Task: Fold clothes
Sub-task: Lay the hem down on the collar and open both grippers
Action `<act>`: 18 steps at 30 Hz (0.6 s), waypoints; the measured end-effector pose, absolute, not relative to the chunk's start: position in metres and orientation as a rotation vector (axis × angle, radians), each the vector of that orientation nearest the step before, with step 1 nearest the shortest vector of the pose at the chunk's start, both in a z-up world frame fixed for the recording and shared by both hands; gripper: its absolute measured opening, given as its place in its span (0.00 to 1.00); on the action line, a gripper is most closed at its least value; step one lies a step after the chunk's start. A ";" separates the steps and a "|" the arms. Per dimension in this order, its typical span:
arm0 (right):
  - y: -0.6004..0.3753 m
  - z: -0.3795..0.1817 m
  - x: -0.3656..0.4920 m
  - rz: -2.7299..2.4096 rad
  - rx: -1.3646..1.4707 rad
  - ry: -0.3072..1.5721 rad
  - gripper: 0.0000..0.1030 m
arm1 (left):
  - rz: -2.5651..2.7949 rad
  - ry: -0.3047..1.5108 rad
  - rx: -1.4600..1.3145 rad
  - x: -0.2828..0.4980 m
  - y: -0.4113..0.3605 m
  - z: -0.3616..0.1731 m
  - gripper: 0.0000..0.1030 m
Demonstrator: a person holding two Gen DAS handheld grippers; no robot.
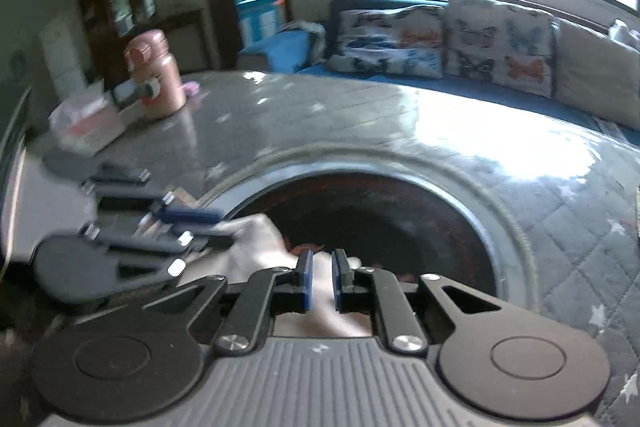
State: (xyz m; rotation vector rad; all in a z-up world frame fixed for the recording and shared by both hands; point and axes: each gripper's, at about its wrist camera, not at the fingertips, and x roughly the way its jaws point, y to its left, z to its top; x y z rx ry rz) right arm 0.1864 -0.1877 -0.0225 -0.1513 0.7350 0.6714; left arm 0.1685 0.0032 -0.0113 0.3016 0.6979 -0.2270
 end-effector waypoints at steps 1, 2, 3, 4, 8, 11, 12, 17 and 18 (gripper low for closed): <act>-0.185 -0.025 0.185 0.682 -0.159 0.740 0.10 | -0.227 0.698 0.299 0.168 0.003 -0.011 0.17; -0.181 -0.029 0.184 0.693 -0.166 0.752 0.10 | -0.226 0.699 0.297 0.168 0.004 -0.011 0.17; -0.177 -0.034 0.184 0.700 -0.173 0.762 0.11 | -0.226 0.699 0.295 0.167 0.004 -0.011 0.18; -0.173 -0.039 0.186 0.698 -0.182 0.769 0.12 | -0.224 0.698 0.292 0.166 0.004 -0.009 0.18; -0.170 -0.042 0.192 0.697 -0.172 0.780 0.12 | -0.241 0.671 0.263 0.156 0.003 0.005 0.22; -0.175 -0.039 0.193 0.694 -0.152 0.785 0.13 | -0.276 0.649 0.252 0.148 -0.003 0.014 0.22; -0.179 -0.037 0.191 0.687 -0.140 0.781 0.13 | -0.291 0.648 0.254 0.146 -0.007 0.014 0.23; -0.199 -0.028 0.176 0.658 -0.118 0.767 0.18 | -0.296 0.691 0.242 0.152 -0.017 -0.001 0.32; -0.203 -0.028 0.173 0.653 -0.117 0.770 0.18 | -0.291 0.703 0.232 0.154 -0.016 -0.004 0.33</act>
